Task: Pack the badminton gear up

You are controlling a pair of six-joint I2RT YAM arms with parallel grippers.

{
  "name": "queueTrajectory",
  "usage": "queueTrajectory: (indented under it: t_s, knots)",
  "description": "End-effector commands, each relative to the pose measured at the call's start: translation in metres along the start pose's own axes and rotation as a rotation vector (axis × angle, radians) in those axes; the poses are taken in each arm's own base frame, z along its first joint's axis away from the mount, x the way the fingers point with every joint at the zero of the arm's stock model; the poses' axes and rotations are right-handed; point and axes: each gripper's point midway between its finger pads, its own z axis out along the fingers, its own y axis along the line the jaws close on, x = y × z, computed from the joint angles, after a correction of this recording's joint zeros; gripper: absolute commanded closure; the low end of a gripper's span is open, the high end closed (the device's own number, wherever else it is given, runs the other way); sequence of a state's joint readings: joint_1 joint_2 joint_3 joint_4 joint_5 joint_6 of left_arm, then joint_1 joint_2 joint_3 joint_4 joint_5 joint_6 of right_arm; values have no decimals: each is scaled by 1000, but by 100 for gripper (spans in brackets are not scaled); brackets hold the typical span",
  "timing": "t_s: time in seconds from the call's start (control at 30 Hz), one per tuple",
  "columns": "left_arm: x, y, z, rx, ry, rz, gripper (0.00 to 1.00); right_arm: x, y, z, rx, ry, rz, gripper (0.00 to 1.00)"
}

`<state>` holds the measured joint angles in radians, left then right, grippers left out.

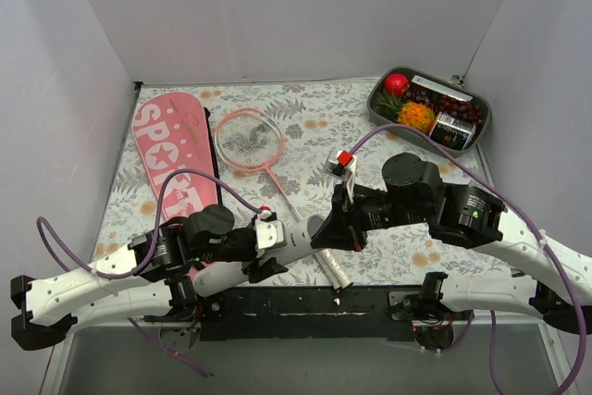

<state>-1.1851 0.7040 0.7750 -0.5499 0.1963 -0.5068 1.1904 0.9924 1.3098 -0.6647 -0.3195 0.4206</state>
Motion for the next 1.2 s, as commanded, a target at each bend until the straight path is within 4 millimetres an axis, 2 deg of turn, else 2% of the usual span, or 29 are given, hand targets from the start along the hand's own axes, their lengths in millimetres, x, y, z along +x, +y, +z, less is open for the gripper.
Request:
queueTrajectory:
  t_s: [0.0, 0.17, 0.6, 0.9, 0.93, 1.03, 1.07, 1.17]
  knots:
    - [-19, 8, -1, -43, -71, 2, 87, 4, 21, 14, -130, 15, 5, 87]
    - [-20, 8, -2, -43, -77, 5, 87, 0, 22, 9, -116, 3, 1, 68]
    - [-22, 5, -6, -29, -96, 8, 87, -24, 20, -19, -2, -71, -27, 64]
    - [-23, 4, -6, -25, -99, 9, 87, -43, 10, -36, 100, -169, -15, 63]
    - [-23, 3, -6, -22, -99, 7, 87, -45, 7, -38, 120, -186, -11, 64]
    - [-23, 4, -6, -24, -99, 7, 87, -45, 0, -40, 162, -194, 1, 94]
    - [-23, 3, -6, -22, -101, 9, 87, -42, -4, -37, 175, -181, 8, 99]
    - [-24, 3, -6, -23, -104, 10, 87, -37, -12, -30, 201, -163, 20, 99]
